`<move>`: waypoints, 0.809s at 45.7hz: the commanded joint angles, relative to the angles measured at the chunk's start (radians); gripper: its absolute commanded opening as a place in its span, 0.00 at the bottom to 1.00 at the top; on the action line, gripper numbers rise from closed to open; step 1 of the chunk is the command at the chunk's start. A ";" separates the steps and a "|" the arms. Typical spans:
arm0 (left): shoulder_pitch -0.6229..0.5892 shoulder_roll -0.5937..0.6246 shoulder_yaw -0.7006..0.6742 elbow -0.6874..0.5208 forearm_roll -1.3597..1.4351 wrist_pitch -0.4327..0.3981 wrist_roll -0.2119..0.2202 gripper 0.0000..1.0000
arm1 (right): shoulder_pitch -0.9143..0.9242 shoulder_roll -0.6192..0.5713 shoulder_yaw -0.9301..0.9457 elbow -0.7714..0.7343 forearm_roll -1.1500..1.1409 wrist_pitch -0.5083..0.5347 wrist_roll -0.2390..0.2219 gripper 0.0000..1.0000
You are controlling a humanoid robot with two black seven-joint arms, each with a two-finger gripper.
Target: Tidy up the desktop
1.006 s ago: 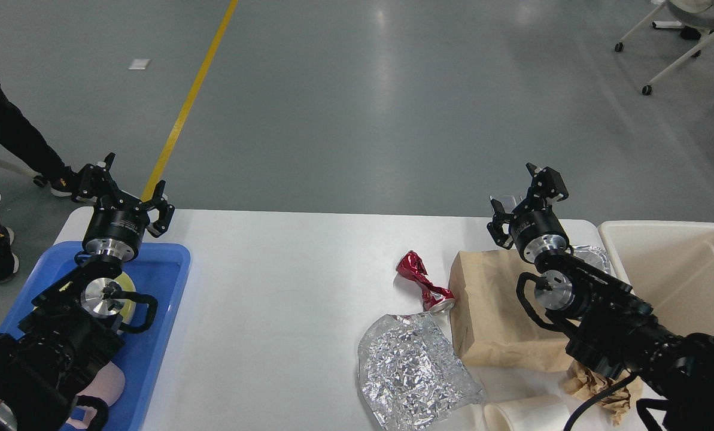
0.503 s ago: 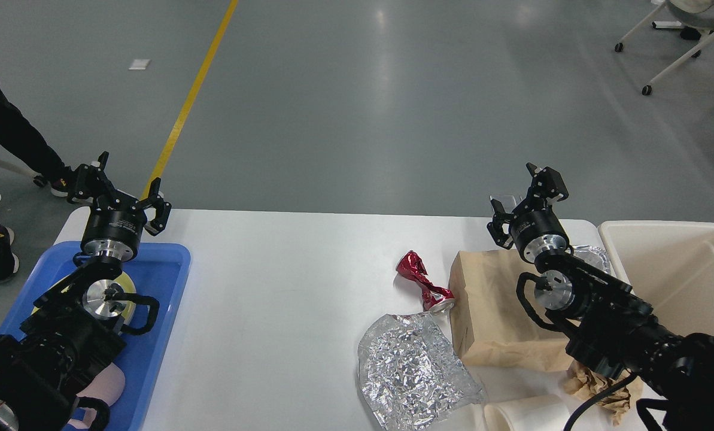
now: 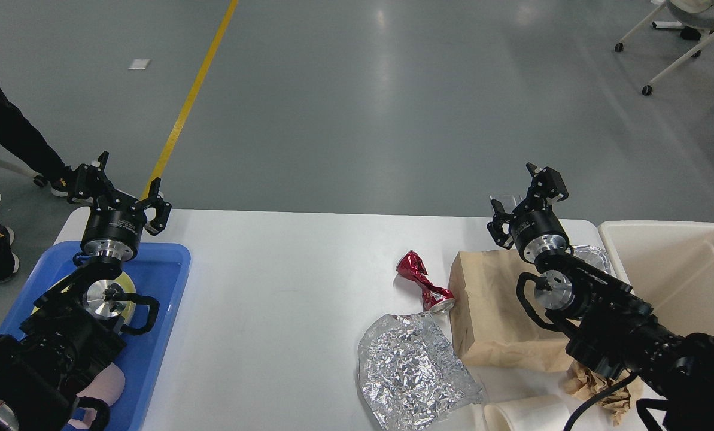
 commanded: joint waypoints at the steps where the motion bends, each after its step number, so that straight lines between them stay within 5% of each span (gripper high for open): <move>1: 0.000 0.000 0.000 0.000 0.000 0.000 0.000 0.96 | 0.000 0.000 0.000 0.000 0.000 0.001 0.000 1.00; 37: 0.000 0.000 0.000 0.000 0.000 0.000 0.000 0.96 | 0.072 -0.089 0.009 -0.003 0.002 0.001 -0.010 1.00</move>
